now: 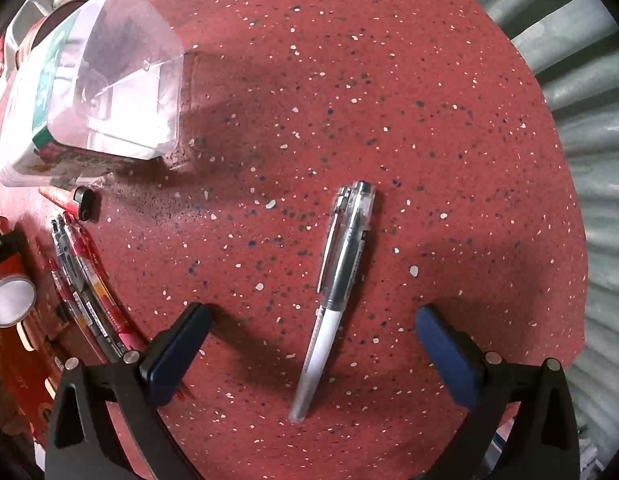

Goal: Organize rigid objects
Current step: 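Lower the left gripper onto the panda-face can while the right gripper closes on the silver pen, then lift the panda can and silver pen and carry both over the cardboard box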

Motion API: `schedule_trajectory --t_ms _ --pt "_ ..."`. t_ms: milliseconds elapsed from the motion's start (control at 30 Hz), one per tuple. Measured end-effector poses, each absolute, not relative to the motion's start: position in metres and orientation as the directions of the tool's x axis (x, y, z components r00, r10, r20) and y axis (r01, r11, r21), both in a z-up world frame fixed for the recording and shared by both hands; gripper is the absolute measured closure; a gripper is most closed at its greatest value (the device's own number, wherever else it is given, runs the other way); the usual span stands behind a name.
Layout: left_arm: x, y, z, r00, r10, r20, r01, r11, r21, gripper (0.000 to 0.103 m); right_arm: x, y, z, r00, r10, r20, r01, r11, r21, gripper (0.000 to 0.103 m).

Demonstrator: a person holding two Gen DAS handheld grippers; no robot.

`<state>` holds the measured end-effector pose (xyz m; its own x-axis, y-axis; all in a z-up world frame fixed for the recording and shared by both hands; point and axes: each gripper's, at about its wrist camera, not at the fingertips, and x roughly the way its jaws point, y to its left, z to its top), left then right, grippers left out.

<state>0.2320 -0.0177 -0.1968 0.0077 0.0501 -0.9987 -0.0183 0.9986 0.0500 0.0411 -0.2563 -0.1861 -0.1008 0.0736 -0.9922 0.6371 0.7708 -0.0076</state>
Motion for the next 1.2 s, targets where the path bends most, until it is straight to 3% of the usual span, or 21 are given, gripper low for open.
schedule_trajectory --t_ms 533,733,800,867,1200 --pt "0.226 0.002 -0.22 -0.008 -0.01 -1.0 -0.018 1.0 -0.01 0.004 0.039 -0.255 -0.182 -0.098 0.07 -0.993 0.636 0.772 -0.008 0.001" --pt "0.23 -0.002 -0.212 -0.008 -0.005 -1.0 0.018 1.0 -0.005 0.018 0.04 -0.245 -0.172 -0.095 0.056 -0.994 0.601 0.799 -0.012 0.025" --pt "0.232 -0.006 -0.205 0.001 -0.004 -1.0 0.026 1.0 -0.004 0.033 0.039 -0.243 -0.168 -0.094 0.055 -0.994 0.589 0.808 -0.011 0.038" --pt "0.235 -0.007 -0.204 -0.013 -0.007 -1.0 0.036 0.999 -0.007 0.033 0.041 -0.237 -0.161 -0.085 0.043 -0.995 0.557 0.831 -0.011 0.091" --pt "0.233 0.004 -0.204 -0.004 -0.014 -1.0 0.032 0.999 -0.014 0.033 0.033 -0.23 -0.148 -0.066 0.095 -0.993 0.522 0.852 0.046 0.092"
